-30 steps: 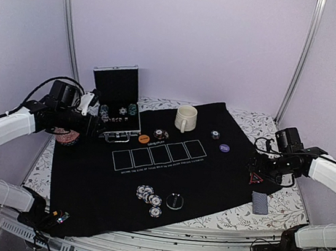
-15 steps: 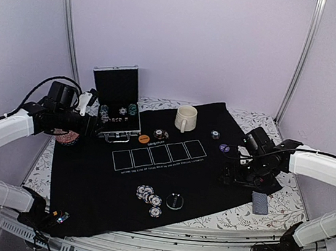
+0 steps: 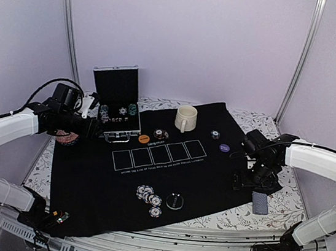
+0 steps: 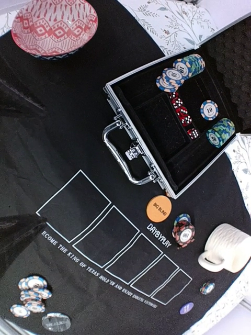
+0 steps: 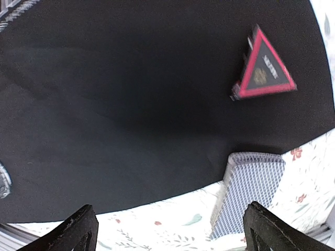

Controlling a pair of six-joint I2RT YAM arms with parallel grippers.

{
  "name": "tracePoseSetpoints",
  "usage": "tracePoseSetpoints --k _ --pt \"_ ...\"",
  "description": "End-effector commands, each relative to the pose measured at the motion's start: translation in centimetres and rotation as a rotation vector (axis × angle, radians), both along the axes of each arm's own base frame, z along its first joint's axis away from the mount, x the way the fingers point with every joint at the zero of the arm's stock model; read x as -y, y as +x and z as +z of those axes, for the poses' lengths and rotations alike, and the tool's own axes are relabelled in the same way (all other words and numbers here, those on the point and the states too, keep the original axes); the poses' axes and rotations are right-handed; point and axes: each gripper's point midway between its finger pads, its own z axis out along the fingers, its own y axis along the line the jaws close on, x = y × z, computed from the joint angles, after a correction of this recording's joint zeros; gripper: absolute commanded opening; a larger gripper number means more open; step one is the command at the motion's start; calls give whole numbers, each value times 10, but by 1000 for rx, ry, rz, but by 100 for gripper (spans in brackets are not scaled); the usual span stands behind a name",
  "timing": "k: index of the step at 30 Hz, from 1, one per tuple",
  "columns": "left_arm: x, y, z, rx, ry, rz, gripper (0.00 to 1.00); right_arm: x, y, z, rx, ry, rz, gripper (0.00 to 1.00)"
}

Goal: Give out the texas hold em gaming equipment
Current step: Pick up the poker card from the poker table mat.

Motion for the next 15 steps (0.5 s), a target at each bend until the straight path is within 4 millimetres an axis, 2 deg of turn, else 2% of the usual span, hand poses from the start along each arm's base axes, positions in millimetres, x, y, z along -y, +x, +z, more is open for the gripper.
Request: tracePoseSetpoints --k 1,4,10,15 --pt "1 -1 1 4 -9 -15 65 44 -19 -21 -89 -18 -162 99" --pt "3 -2 2 3 -19 -25 65 65 -27 -29 -126 -34 -229 99" --pt "6 -4 6 7 -35 -40 65 59 -37 -39 -180 29 -216 99" --pt "9 -6 10 21 -52 -56 65 72 -36 -52 -236 0 -272 99"
